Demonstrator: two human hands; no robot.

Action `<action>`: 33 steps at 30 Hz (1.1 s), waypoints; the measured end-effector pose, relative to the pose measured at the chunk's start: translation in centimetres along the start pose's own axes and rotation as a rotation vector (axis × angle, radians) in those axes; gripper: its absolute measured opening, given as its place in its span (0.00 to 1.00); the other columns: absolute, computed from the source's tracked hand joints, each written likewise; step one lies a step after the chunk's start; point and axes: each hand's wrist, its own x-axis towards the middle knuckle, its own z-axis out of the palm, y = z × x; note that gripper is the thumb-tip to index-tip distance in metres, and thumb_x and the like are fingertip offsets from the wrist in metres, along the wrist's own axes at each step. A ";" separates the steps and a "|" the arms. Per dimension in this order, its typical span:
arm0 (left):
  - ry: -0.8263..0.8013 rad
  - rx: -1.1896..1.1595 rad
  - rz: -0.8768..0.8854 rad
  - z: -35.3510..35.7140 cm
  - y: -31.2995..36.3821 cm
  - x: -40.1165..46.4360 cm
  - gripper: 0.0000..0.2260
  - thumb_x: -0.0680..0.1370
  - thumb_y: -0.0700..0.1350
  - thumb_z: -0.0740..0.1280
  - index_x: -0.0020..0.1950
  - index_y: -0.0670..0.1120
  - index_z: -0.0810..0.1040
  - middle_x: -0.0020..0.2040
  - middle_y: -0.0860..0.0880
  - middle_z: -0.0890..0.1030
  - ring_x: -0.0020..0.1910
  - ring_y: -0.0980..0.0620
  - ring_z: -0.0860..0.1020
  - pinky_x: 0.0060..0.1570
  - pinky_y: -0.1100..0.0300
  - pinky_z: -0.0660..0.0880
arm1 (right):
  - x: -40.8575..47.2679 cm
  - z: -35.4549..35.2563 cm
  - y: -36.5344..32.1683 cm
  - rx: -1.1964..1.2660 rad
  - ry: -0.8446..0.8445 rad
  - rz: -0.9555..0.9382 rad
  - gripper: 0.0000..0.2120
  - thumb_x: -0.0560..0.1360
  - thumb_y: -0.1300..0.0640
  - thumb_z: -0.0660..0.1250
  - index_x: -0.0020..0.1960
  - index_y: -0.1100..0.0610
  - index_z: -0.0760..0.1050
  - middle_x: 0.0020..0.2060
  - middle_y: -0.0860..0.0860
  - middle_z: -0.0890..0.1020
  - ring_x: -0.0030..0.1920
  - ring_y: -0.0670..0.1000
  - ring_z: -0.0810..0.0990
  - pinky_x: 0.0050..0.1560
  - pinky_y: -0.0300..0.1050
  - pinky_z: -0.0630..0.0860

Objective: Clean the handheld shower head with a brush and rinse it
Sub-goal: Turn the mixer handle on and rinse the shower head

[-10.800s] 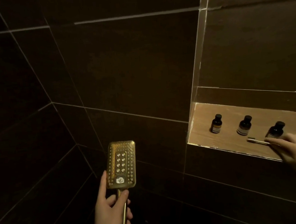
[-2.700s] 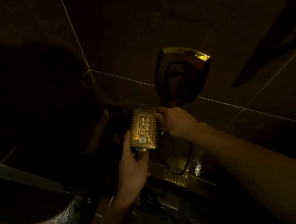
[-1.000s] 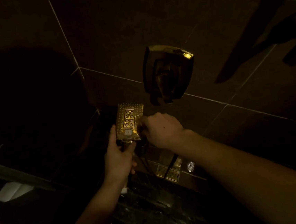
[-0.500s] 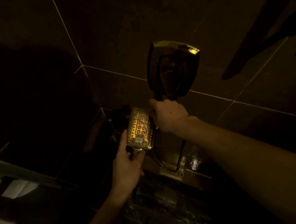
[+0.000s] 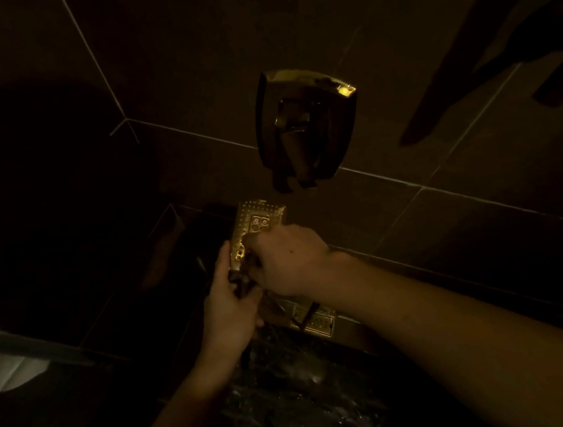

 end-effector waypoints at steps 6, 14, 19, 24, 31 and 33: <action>-0.005 -0.004 0.014 0.1 0.0 -0.4 0.40 0.80 0.41 0.72 0.78 0.74 0.55 0.60 0.51 0.81 0.33 0.55 0.82 0.25 0.63 0.76 | -0.5 -1.2 3.1 0.008 -0.035 0.110 0.15 0.76 0.48 0.65 0.61 0.51 0.76 0.51 0.53 0.81 0.49 0.56 0.81 0.43 0.47 0.75; -0.094 0.116 0.099 -0.6 -0.3 -2.2 0.41 0.78 0.36 0.72 0.74 0.75 0.58 0.58 0.79 0.72 0.55 0.75 0.75 0.46 0.78 0.72 | 1.5 -2.3 4.0 0.016 0.061 0.152 0.23 0.77 0.53 0.66 0.71 0.52 0.67 0.55 0.55 0.80 0.53 0.60 0.81 0.42 0.49 0.72; -0.065 0.131 0.103 -0.6 -0.1 -1.8 0.41 0.78 0.36 0.72 0.77 0.72 0.58 0.53 0.83 0.75 0.50 0.81 0.74 0.41 0.81 0.72 | 1.5 -1.4 1.9 0.073 0.065 0.022 0.21 0.79 0.54 0.65 0.71 0.52 0.67 0.55 0.56 0.80 0.51 0.60 0.80 0.40 0.47 0.69; 0.028 0.014 0.085 -1.0 -0.5 -0.8 0.41 0.79 0.38 0.71 0.74 0.79 0.58 0.57 0.47 0.83 0.31 0.54 0.83 0.25 0.63 0.76 | 0.3 -0.5 2.2 0.187 0.016 -0.022 0.17 0.78 0.51 0.65 0.65 0.53 0.68 0.52 0.56 0.82 0.50 0.59 0.81 0.41 0.49 0.74; 0.166 -0.048 0.033 -2.2 -1.9 -0.2 0.38 0.81 0.41 0.70 0.78 0.73 0.56 0.60 0.43 0.82 0.26 0.53 0.81 0.24 0.61 0.75 | 1.2 -0.4 8.1 0.353 -0.037 0.246 0.18 0.76 0.64 0.65 0.64 0.58 0.66 0.59 0.59 0.76 0.54 0.59 0.78 0.46 0.51 0.74; 0.200 -0.064 0.012 -2.4 -2.2 -0.2 0.38 0.81 0.41 0.70 0.78 0.72 0.56 0.56 0.43 0.83 0.26 0.53 0.80 0.25 0.61 0.76 | 1.5 0.2 9.3 0.376 0.011 0.306 0.15 0.78 0.61 0.64 0.63 0.59 0.67 0.59 0.60 0.76 0.56 0.63 0.77 0.47 0.52 0.73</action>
